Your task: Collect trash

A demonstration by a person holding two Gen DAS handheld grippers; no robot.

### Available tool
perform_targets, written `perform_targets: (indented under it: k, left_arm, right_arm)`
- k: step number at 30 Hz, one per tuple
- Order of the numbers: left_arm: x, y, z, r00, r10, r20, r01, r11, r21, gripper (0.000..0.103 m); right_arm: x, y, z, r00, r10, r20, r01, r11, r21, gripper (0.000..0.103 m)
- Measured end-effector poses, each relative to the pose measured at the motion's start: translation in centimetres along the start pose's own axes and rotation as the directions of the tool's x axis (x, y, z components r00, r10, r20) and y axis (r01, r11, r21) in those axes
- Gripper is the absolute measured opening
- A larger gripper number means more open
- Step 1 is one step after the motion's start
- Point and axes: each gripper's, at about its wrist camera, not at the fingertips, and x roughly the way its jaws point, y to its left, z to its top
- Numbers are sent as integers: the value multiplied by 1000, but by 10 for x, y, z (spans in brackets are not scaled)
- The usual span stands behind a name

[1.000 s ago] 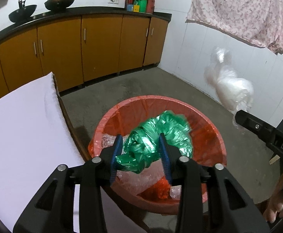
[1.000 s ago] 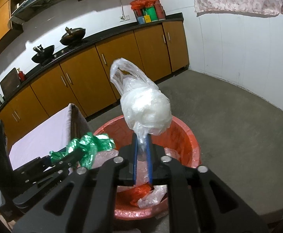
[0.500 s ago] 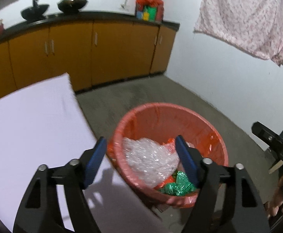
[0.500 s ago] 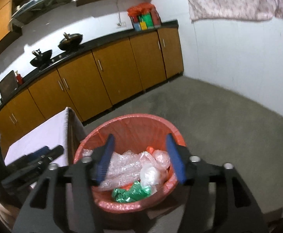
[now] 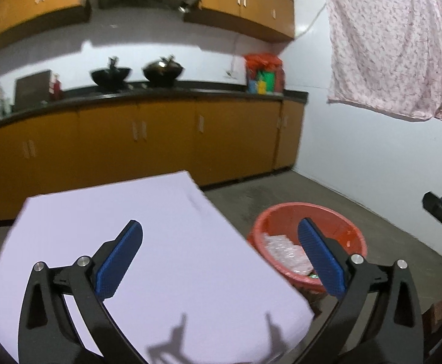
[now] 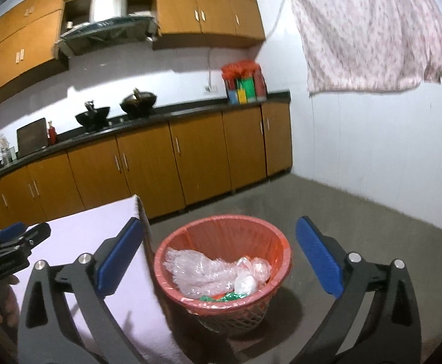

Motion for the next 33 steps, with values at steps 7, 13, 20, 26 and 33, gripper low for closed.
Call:
perform_targets:
  k: [7,13,20,26,33]
  left_arm:
    - [-46,13,-13,994,99,49,-99,995,11,101]
    - [-70,20,-25,990,132,47,-132,991,-6,101]
    - [-91,24,-35,985,161,62,-161,987,-2,101]
    - [-101,32,-42,983,174,56,-172,985,-24,101]
    - [-108,35,-44,982,179,65,-177,984,-34,101]
  right_arm:
    - [-45,28,-3,997,1,75,6,996,-88,99]
    - [-68,39,-10,997,12,73,-6,996,-86,99]
    - [-83,45,-20,998,11,63,-5,996,-92,99]
    - [-94,53,-28,998,19,58,-13,993,-113,99]
    - [-98,55,-32,998,16,60,-9,993,-114,99]
